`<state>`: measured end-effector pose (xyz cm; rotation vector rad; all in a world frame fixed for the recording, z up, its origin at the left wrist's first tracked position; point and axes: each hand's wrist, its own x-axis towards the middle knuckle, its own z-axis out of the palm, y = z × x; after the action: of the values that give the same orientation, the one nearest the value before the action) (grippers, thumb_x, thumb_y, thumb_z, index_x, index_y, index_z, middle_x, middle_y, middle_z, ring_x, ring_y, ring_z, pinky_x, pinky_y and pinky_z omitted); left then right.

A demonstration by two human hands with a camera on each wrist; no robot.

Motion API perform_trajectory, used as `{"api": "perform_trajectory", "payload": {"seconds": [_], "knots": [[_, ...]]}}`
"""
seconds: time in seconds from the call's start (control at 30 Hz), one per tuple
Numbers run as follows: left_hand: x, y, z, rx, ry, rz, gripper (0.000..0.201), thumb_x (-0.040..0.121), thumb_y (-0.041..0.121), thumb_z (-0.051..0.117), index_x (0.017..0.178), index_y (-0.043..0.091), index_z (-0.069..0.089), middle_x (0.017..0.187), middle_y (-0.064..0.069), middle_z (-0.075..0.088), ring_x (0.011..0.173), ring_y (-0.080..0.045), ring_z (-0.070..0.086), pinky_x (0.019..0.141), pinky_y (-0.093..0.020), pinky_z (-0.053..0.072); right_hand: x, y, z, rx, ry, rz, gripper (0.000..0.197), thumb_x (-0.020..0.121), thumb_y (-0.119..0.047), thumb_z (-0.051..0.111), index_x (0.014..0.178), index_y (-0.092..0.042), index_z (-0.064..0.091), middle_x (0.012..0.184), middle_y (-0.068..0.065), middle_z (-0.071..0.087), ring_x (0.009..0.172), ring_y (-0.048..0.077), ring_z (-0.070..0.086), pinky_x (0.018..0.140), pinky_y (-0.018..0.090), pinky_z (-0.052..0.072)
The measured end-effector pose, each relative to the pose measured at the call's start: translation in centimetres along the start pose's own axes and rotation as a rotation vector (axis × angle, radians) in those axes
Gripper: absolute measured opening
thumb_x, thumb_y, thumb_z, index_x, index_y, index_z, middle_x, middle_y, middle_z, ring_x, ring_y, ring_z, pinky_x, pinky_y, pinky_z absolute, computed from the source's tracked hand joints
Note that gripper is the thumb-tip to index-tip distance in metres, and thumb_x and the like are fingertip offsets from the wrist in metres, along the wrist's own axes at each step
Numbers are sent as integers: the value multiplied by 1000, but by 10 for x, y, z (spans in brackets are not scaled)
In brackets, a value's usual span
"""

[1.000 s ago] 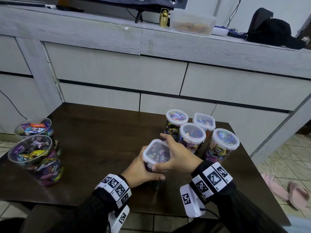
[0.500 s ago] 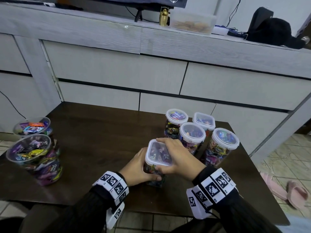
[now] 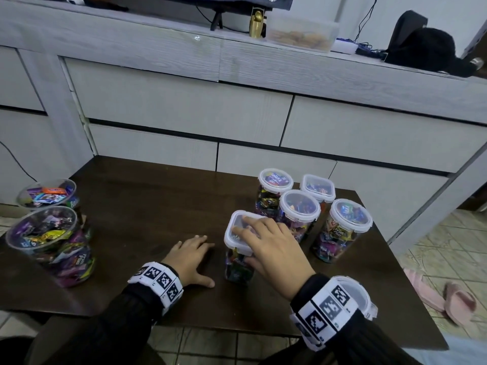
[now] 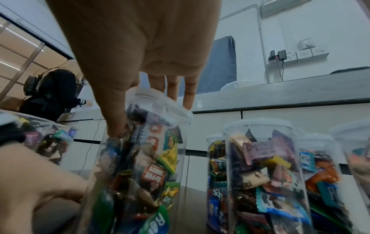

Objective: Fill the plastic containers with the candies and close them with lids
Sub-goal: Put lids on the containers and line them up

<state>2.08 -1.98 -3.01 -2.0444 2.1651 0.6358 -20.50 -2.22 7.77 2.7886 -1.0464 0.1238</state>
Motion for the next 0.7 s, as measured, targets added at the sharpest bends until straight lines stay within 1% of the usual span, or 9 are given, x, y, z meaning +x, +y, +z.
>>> {"api": "perform_trajectory", "payload": {"seconds": [0.03, 0.1, 0.2, 0.3, 0.4, 0.5, 0.57, 0.63, 0.7], "knots": [[-1, -5, 1, 28, -18, -33, 103, 74, 69, 65, 154, 30, 13, 164, 4, 2, 151, -18, 2, 121, -47, 9, 5, 1, 2, -1, 13, 11, 60, 85, -28, 64, 138, -29, 37, 145, 4, 40, 127, 26, 40, 98, 41, 38], [-3, -10, 4, 30, -37, -61, 100, 77, 73, 60, 155, 33, 11, 164, 7, -4, 151, -17, -3, 121, -49, 8, 22, 7, 6, 8, 22, 37, 58, 84, -23, 64, 137, -26, 39, 143, 5, 42, 127, 27, 42, 99, 41, 38], [-5, -10, 5, 26, -41, -68, 99, 78, 72, 59, 155, 33, 10, 164, 8, -5, 151, -17, -4, 121, -49, 9, 55, 20, 12, 26, 15, 67, 64, 81, -17, 67, 137, -25, 37, 147, 5, 37, 131, 27, 37, 104, 42, 35], [-6, -9, 5, 33, -34, -63, 99, 78, 73, 58, 155, 31, 10, 164, 8, -6, 151, -17, -5, 121, -50, 8, 90, 32, 18, 23, 9, 88, 70, 79, -12, 69, 139, -22, 34, 150, 7, 33, 134, 28, 34, 108, 44, 34], [-7, -10, 6, 31, -27, -56, 98, 79, 73, 57, 155, 31, 11, 164, 8, -5, 151, -17, -5, 121, -49, 8, 114, 38, 22, 37, 13, 98, 67, 80, -8, 67, 138, -19, 36, 149, 8, 34, 134, 30, 34, 109, 45, 33], [-7, -10, 6, 38, -33, -55, 98, 79, 73, 56, 155, 31, 10, 164, 8, -5, 151, -17, -5, 121, -50, 8, 125, 41, 23, 49, 7, 104, 67, 79, -9, 69, 137, -18, 36, 149, 9, 35, 134, 30, 35, 109, 45, 33], [-7, -9, 4, 38, -46, -63, 97, 80, 72, 56, 155, 30, 11, 164, 7, -4, 151, -18, -4, 121, -49, 9, 127, 42, 22, 56, -11, 106, 69, 79, -10, 70, 138, -17, 36, 149, 9, 34, 135, 30, 35, 109, 46, 33], [-11, -7, 0, 30, -23, -66, 91, 83, 69, 56, 154, 30, 17, 164, 5, 1, 151, -17, 3, 121, -47, 12, 126, 42, 20, 47, -32, 100, 68, 81, -9, 68, 139, -16, 34, 151, 11, 31, 136, 31, 34, 110, 46, 33], [-19, -4, -6, 18, 82, -48, 76, 88, 62, 55, 151, 30, 27, 163, 4, 11, 149, -16, 13, 120, -42, 16, 122, 40, 16, 53, -49, 96, 67, 84, -11, 67, 141, -16, 32, 154, 13, 23, 138, 32, 31, 111, 45, 32]]}}
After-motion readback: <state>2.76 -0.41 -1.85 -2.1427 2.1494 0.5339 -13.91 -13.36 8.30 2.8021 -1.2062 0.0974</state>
